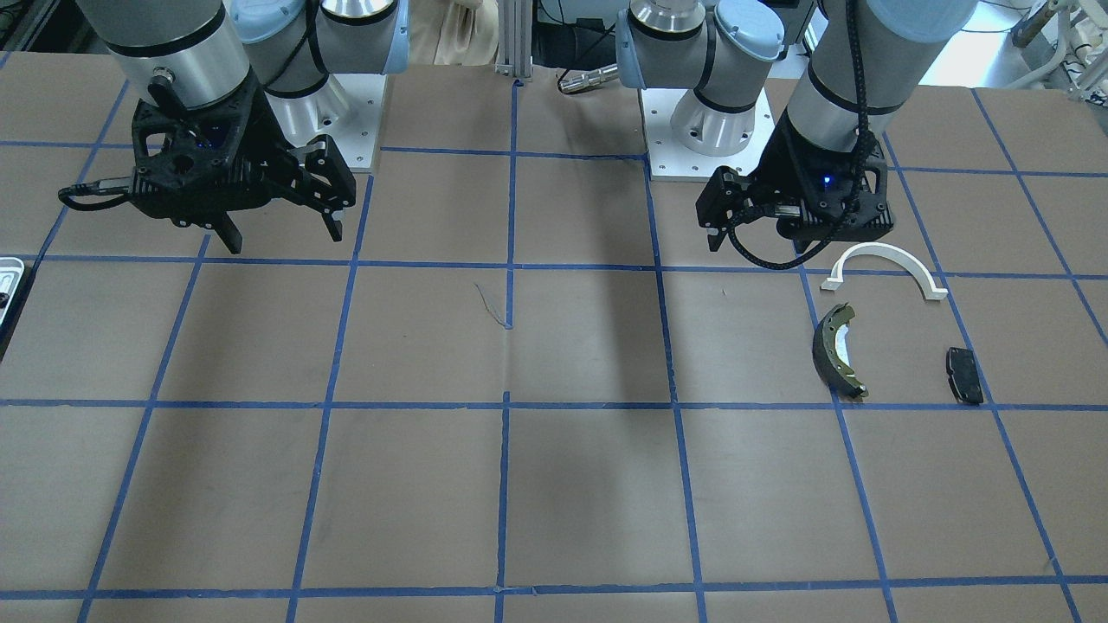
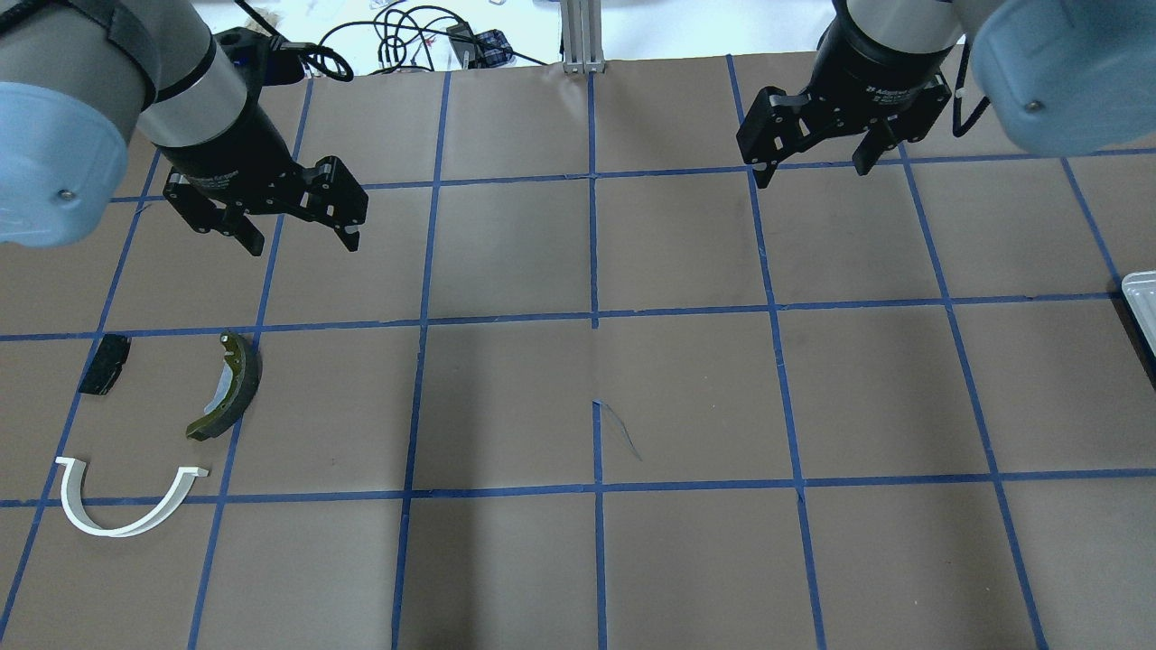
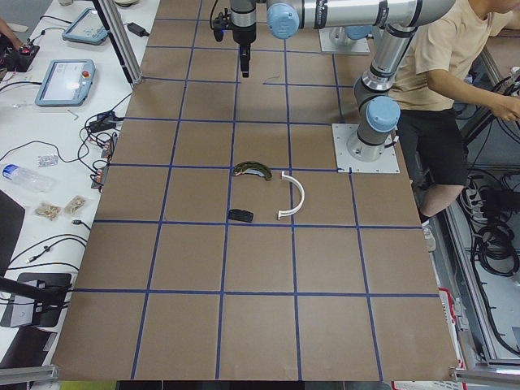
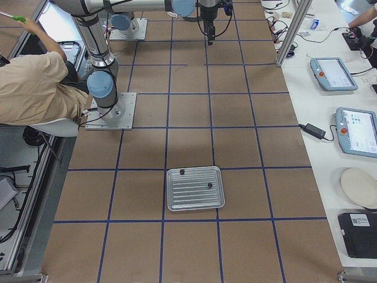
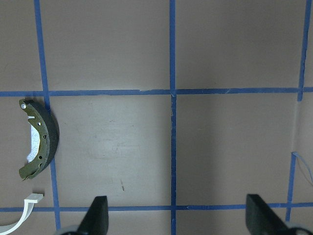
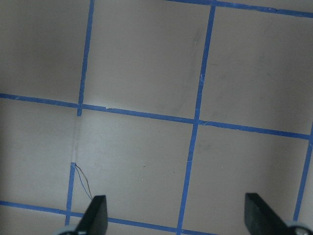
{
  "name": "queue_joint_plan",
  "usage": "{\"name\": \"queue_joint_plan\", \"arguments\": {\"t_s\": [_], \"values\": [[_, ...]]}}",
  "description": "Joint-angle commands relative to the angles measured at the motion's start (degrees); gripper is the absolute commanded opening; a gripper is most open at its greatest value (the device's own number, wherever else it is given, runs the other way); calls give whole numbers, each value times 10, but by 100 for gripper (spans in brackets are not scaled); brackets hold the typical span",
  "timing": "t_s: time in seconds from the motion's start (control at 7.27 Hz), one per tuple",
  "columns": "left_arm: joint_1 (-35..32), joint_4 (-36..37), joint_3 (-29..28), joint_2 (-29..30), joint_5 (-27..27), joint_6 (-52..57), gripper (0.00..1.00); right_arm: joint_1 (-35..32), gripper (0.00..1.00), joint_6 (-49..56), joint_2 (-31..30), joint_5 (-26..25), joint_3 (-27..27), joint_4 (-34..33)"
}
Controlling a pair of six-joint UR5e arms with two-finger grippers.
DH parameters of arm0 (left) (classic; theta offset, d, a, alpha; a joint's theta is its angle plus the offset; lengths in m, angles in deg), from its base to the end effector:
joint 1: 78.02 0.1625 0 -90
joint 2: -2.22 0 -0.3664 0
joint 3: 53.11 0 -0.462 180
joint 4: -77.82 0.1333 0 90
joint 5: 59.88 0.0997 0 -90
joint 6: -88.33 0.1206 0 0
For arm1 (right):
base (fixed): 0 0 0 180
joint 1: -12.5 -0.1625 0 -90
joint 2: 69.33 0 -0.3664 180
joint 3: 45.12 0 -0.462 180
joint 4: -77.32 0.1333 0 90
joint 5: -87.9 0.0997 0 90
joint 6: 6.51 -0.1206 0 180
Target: Place bearing gear from tray to pile
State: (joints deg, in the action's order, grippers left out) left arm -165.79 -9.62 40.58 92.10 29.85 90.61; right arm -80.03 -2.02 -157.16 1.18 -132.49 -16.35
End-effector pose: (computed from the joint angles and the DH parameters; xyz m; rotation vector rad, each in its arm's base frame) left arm -0.1121 -0.5627 0.3778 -0.0013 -3.1361 -0.0273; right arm 0.1658 -0.5772 0.4194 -0.1920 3.0776 -0.1127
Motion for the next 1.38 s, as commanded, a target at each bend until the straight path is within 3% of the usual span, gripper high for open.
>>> {"name": "queue_joint_plan", "arguments": {"t_s": [0.0, 0.28, 0.55, 0.83, 1.24], "values": [[0, -7, 4, -6, 2, 0, 100, 1, 100, -9, -4, -10, 1, 9], [1, -5, 4, -5, 1, 1, 100, 39, 100, 0, -3, -13, 1, 9], [1, -5, 4, -6, 4, 1, 100, 146, 100, 26, 2, -13, -16, 9], [2, -6, 4, -6, 4, 1, 100, 252, 100, 167, 55, -13, -30, -12], [4, -7, 4, -5, 4, 1, 100, 409, 100, 323, 148, -90, -38, -132]]}}
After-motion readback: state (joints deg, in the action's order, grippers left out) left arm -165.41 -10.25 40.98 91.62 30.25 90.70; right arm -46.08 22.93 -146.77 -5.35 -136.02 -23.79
